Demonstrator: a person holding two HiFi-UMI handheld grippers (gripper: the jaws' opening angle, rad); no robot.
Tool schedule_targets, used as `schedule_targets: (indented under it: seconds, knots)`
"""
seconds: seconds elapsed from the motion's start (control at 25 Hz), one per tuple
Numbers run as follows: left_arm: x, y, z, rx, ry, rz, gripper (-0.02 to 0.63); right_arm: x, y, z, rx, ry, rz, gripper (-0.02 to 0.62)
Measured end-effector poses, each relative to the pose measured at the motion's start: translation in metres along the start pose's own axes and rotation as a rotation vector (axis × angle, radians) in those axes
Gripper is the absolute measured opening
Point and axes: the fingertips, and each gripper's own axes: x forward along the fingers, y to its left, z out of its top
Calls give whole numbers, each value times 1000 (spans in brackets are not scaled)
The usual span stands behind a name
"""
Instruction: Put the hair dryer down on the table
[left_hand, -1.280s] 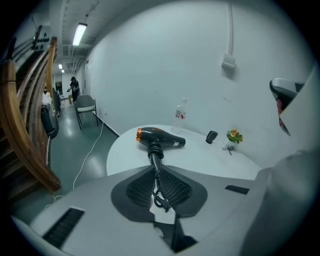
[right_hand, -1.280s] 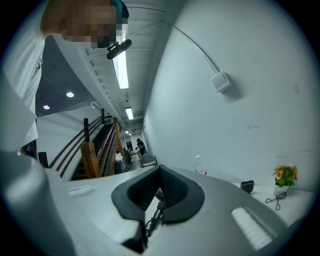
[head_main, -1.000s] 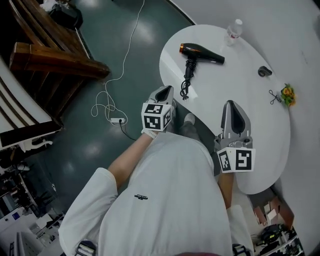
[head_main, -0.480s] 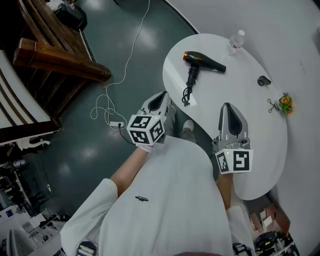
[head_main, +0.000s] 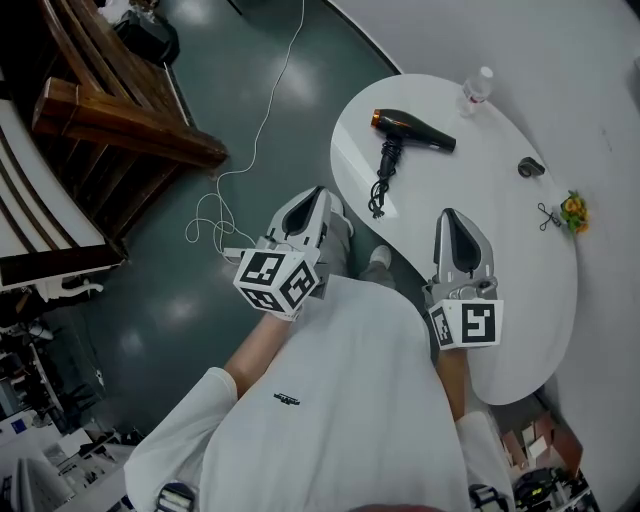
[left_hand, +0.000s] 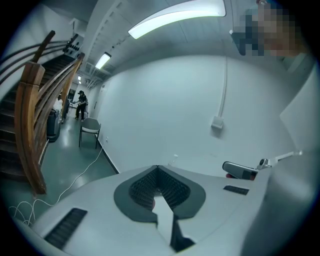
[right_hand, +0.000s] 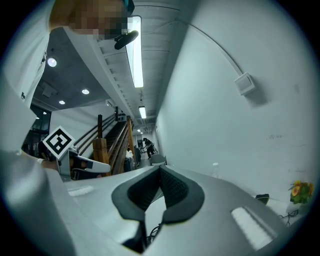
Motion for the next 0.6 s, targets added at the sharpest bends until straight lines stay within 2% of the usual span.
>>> schedule_targets:
  seconds: [0.32,0.6]
  knots:
    - [-13,-9,29,13,-70,-16,9,4,0,4,-13,-2,12,11]
    - [-13,-12,33,-8,-87,-12,9,3,-7,5,-5,6,13,11]
